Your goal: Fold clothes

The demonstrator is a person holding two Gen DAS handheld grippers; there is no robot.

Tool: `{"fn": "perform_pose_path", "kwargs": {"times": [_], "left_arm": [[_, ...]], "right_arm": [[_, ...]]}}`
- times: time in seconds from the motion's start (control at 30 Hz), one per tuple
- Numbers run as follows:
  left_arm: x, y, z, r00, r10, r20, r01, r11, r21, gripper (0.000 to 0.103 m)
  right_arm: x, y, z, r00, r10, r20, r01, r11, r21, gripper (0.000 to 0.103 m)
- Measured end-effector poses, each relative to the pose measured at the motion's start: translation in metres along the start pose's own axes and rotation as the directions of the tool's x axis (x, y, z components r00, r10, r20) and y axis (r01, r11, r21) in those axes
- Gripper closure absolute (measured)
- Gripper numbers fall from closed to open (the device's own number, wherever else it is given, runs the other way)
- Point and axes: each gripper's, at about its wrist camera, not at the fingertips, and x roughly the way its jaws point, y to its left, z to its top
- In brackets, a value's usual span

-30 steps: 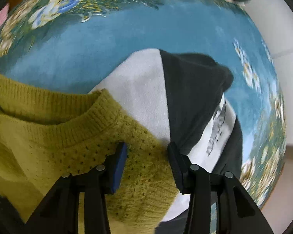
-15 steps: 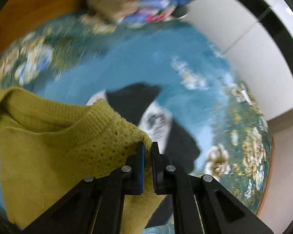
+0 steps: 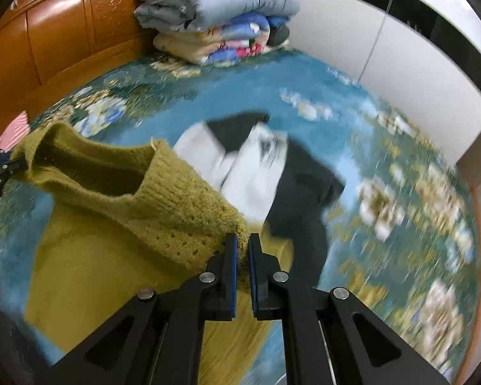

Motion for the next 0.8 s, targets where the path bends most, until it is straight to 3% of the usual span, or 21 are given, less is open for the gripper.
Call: {"fn": "perform_pose_path", "kwargs": {"times": [0.1,0.23,0.3,0.43,0.5,0.57,0.67,0.8], "left_arm": [[-0.010,-0.017,-0.033,0.999,0.034,-0.022,-0.035,0.999,-0.009,0.089],[-0.015,-0.028,-0.053,0.992,0.032,-0.121,-0.037,0.998,-0.042,0.088],[-0.020,-0.032,-0.055,0.987,-0.022,-0.157,0.012,0.998,-0.066,0.086],[-0.019,-0.036,-0.063,0.956,-0.023,-0.292,0.004,0.998,-0.067,0.082],[-0.019,-0.028,-0.072,0.936,-0.077,-0.345,0.021,0.986,-0.163,0.078],[-0.020,-0.014,-0.082,0.910,-0.168,-0.379,0.046,0.950,-0.310,0.069],[-0.020,0.001,-0.097,0.864,-0.326,-0.384,0.081,0.842,-0.534,0.060],[-0.012,-0.001,-0.114,0.816,-0.427,-0.390,0.072,0.744,-0.664,0.047]], "right_arm": [[-0.001,0.007,-0.052,0.999,0.041,-0.028,-0.039,0.997,0.064,0.097],[0.005,0.013,-0.112,0.992,0.088,-0.096,-0.075,0.989,0.124,0.097],[0.007,0.018,-0.134,0.988,0.098,-0.123,-0.081,0.987,0.139,0.097],[0.009,0.020,-0.162,0.981,0.116,-0.156,-0.088,0.981,0.173,0.096],[0.009,0.019,-0.171,0.976,0.142,-0.164,-0.106,0.972,0.210,0.096],[0.008,0.017,-0.178,0.971,0.170,-0.169,-0.127,0.962,0.240,0.096],[0.004,0.014,-0.188,0.961,0.214,-0.173,-0.160,0.946,0.280,0.096],[0.000,0.011,-0.202,0.946,0.272,-0.176,-0.202,0.921,0.334,0.096]]}}
